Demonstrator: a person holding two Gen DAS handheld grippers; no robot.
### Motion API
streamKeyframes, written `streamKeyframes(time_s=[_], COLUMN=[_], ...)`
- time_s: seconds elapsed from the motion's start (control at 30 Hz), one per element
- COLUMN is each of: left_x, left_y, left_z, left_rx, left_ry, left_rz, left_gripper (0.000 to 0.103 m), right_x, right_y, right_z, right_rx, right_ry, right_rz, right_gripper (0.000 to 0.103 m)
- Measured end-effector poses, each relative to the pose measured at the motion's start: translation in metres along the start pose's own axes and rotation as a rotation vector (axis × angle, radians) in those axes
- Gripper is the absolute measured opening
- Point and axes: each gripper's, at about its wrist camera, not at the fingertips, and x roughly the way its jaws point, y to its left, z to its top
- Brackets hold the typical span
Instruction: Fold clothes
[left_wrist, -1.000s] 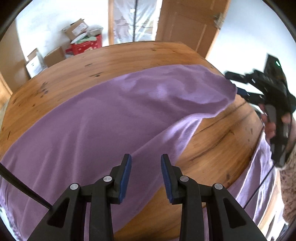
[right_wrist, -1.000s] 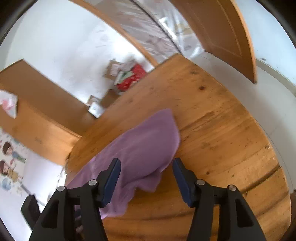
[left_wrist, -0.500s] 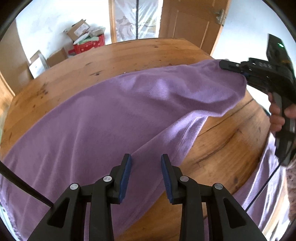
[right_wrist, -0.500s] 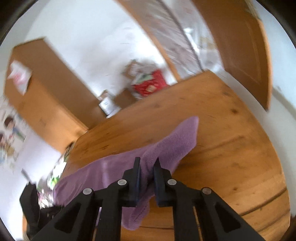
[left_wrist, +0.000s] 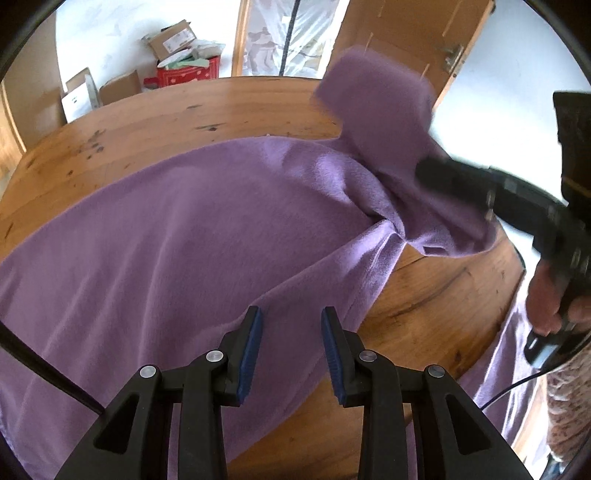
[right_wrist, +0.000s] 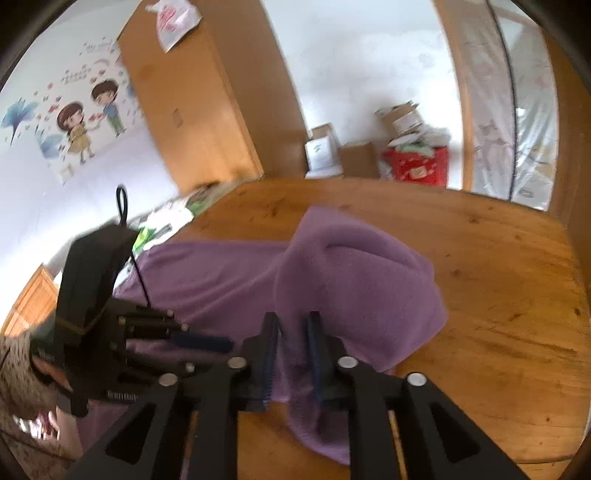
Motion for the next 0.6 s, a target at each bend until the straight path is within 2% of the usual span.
streamKeyframes(time_s=[0.1, 0.23, 0.3, 0.4, 0.5, 0.6], left_x=[-0.002, -0.005, -0.003, 0.0, 0.0, 0.0], left_y=[0.002, 0.0, -0.001, -0.003, -0.006, -0.008], left_z=[-0.003, -0.005, -0.004, 0.0, 0.0, 0.0], left_rx=[-0.005, -0.002, 0.001, 0.006, 0.001, 0.011], left_ry=[0.001, 0.001, 0.001, -0.001, -0.005, -0.004], left_rz=[0.004, 0.01, 0.017, 0.025, 0.025, 0.032], left_gripper=[0.034, 0.034, 0.034, 0.034, 0.034, 0.034], right_x=[-0.004, -0.025, -0.026, -0.023, -0.015, -0.001], right_y=[0.003, -0.011, -0.028, -0.051, -0.066, -0.074], right_z=[-0.002, 0.001, 0.006, 0.003, 0.0, 0.0], right_rx=[-0.012, 0.073, 0.142, 0.247, 0.328, 0.371], right_ry=[0.005, -0.086, -0.112, -0.09, -0.077, -0.056], right_rz=[0.0, 0.014, -0.015, -0.074, -0.055, -0.019], right_gripper=[0.027, 0.028, 0.034, 0.036, 0.038, 0.044])
